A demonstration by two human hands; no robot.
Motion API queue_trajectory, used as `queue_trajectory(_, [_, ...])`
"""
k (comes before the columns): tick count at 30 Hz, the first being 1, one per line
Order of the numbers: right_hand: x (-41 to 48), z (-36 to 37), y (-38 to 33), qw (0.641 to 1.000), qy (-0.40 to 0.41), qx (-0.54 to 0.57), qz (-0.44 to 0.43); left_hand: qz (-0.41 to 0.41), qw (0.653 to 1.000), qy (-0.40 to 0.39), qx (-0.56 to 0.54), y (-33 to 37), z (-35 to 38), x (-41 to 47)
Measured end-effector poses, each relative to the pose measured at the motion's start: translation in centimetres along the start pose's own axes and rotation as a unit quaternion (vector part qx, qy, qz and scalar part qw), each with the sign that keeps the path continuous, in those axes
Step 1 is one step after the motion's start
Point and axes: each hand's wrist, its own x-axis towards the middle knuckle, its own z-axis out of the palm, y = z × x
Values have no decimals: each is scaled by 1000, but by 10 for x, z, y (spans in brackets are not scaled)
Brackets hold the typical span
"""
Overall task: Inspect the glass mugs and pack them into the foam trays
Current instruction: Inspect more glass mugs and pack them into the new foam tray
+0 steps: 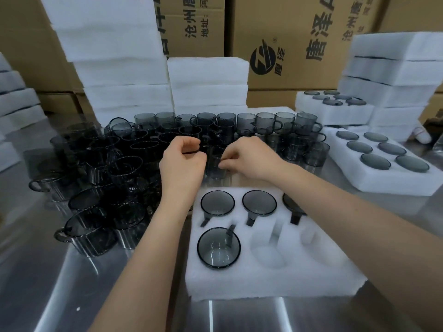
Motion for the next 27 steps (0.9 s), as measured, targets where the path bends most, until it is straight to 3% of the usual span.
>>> queue_trajectory(6, [-41, -29, -2, 978, 133, 140, -84, 57, 981, -185, 15, 5, 10, -9])
queue_trajectory(10, [-58, -31, 1, 963, 136, 199, -121, 94, 981, -160, -52, 6, 14, -14])
queue_trajectory(14, [-60, -27, 11, 922, 185, 329, -93, 98, 975, -169, -103, 6, 14, -15])
queue_trajectory(19, [-62, -20, 21, 894, 90, 436, -48, 124, 969, -196, -91, 6, 15, -17])
queue_trajectory(27, [-69, -15, 20, 893, 99, 436, -55, 149, 966, -207, -35, 6, 17, -19])
